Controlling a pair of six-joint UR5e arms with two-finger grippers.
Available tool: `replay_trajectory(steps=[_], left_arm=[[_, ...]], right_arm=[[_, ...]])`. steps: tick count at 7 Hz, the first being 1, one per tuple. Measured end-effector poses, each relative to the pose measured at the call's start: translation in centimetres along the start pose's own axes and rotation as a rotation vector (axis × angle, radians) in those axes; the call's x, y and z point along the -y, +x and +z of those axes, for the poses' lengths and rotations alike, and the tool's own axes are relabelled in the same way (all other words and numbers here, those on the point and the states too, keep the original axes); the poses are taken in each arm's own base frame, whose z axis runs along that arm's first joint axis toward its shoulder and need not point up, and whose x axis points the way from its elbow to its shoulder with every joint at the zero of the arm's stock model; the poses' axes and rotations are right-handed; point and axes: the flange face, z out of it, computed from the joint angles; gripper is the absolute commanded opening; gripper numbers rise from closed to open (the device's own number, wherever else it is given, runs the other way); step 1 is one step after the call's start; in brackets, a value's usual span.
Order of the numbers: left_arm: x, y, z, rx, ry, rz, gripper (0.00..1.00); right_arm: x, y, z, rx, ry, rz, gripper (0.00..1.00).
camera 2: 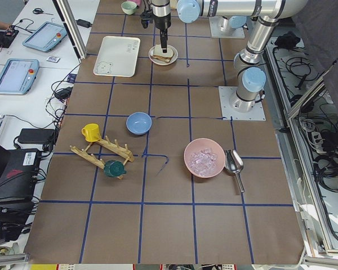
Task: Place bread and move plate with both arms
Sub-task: 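Raise the right gripper away while the left arm reaches toward the plate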
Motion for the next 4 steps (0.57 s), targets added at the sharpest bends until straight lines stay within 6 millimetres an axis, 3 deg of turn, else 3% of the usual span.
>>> replay_trajectory(steps=[1, 2, 3, 4], left_arm=[[0.4, 0.0, 0.2, -0.001, 0.017, -0.017, 1.0], [1.0, 0.1, 0.8, -0.003, 0.023, -0.023, 1.0], [1.5, 0.9, 1.7, -0.039, 0.02, -0.019, 1.0], [1.9, 2.8, 3.3, -0.107, 0.016, -0.002, 1.0]], right_arm=[[0.8, 0.2, -5.3, -0.073, -0.029, -0.025, 1.0], [0.0, -0.1, -10.2, -0.117, -0.046, -0.05, 1.0], [-1.4, -0.4, -13.0, -0.137, -0.053, -0.088, 1.0], [-2.0, -0.1, -13.5, -0.144, -0.064, -0.152, 1.0]])
